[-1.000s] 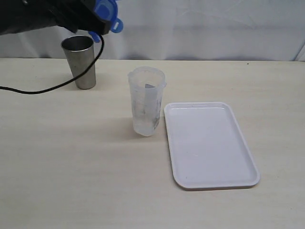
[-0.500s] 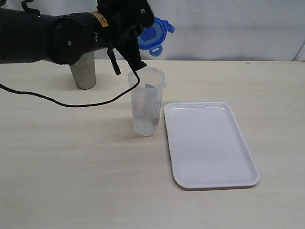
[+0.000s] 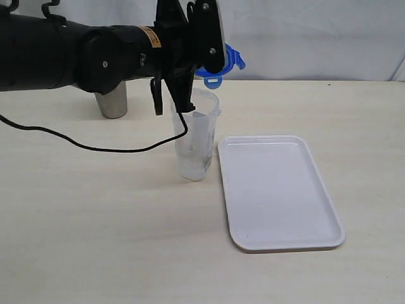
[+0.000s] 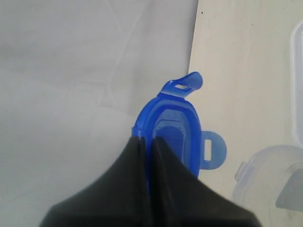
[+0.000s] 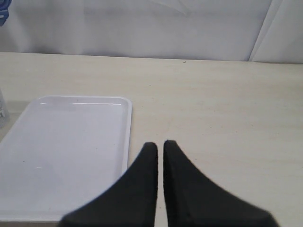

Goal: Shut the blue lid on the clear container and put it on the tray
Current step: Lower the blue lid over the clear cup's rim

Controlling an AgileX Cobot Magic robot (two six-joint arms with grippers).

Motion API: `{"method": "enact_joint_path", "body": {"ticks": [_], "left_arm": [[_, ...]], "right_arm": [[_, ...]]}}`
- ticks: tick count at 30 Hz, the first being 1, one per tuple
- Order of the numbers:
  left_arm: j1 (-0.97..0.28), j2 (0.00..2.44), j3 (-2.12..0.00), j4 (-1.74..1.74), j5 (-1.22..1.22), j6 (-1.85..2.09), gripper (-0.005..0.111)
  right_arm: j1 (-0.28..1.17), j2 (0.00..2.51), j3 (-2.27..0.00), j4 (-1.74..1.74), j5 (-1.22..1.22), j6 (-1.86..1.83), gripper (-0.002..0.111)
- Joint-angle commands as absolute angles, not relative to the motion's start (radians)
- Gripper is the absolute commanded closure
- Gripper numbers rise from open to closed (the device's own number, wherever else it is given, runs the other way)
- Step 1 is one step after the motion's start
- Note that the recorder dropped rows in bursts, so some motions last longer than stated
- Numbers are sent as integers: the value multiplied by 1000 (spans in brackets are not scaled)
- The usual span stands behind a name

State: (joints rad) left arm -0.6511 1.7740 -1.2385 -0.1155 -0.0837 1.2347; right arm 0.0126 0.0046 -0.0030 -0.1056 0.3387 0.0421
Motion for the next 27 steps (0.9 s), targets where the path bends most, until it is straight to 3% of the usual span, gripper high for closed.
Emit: {"method": "enact_joint_path", "body": {"ticks": [1,22,27], "left_arm": [[-653,1731,-1246,-128,-65,1234,107],[-603,1702,-1243,-237,-108,1283,107],[-601,1702,-1167,-423,-278,1526,107]], "right_arm": [[13,0,0,-104,342,45,104],[13,0,0,-104,342,45,104],[13,0,0,-104,342,45,104]]}}
